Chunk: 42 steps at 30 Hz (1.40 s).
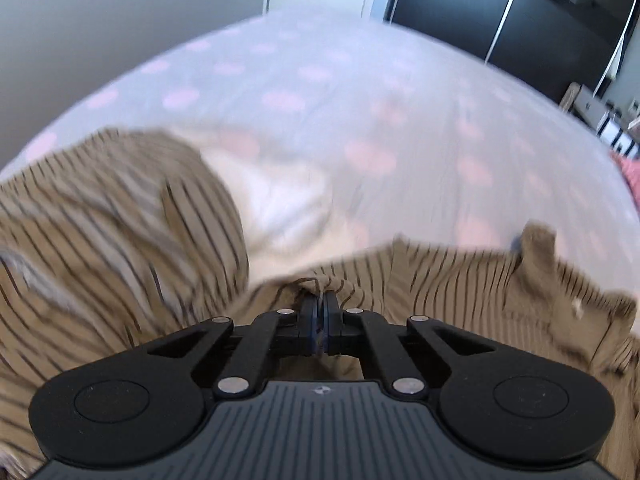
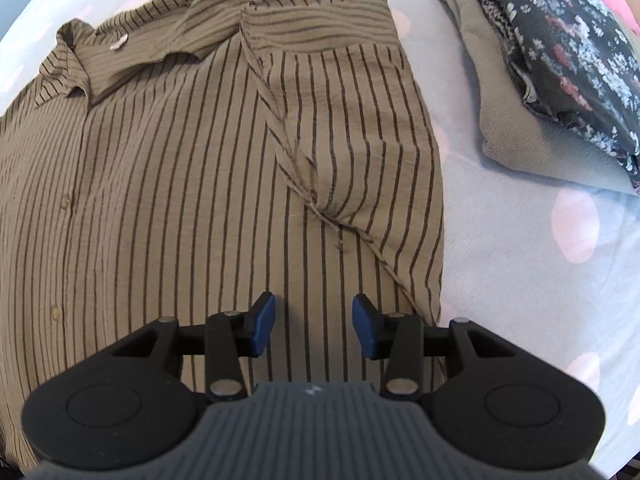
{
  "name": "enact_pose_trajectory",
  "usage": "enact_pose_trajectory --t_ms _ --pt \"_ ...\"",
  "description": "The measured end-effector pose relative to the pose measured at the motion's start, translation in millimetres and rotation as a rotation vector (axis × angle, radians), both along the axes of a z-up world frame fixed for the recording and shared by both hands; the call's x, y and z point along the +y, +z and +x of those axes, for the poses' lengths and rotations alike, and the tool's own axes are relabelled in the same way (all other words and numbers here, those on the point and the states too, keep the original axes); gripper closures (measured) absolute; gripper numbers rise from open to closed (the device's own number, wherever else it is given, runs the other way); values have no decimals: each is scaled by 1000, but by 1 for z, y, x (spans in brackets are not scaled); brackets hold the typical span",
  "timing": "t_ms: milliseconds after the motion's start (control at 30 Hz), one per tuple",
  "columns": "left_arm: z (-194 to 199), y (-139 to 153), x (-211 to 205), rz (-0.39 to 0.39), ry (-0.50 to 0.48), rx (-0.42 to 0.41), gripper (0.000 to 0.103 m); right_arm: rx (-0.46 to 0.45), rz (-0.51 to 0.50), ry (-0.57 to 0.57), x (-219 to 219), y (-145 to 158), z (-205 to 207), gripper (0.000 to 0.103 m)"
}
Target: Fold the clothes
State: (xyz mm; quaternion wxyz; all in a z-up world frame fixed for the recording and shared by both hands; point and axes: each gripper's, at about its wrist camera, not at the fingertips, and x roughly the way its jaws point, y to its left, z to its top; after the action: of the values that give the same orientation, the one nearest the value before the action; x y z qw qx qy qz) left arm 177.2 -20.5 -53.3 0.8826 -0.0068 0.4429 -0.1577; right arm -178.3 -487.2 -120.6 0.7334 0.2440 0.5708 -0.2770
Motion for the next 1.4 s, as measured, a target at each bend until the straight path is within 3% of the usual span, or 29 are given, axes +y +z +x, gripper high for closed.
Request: enact_pose_trajectory --t_ms 200,400,600,733,867,967,1033,1133,1400 --pt "45 26 11 18 79 -26 102 15 5 11 2 -8 1 57" --pt "78 0 12 21 143 82 98 21 -4 15 2 -9 5 57" --pt "66 0 19 -5 89 89 85 29 -10 24 2 -11 9 56" --pt "48 6 21 -45 46 78 66 28 -12 30 2 -10 9 55" --pt "32 2 9 4 -25 81 64 24 -12 33 4 -9 8 55" --pt "25 -6 -1 81 -56 69 66 21 -14 36 5 -7 8 55" --pt "24 -15 -7 143 -68 72 85 19 -17 38 6 -6 8 55" --pt "26 -20 -13 180 -84 63 102 16 -24 42 7 -4 8 55" --pt "36 37 -20 91 -89 -51 102 12 -30 50 8 -2 9 55"
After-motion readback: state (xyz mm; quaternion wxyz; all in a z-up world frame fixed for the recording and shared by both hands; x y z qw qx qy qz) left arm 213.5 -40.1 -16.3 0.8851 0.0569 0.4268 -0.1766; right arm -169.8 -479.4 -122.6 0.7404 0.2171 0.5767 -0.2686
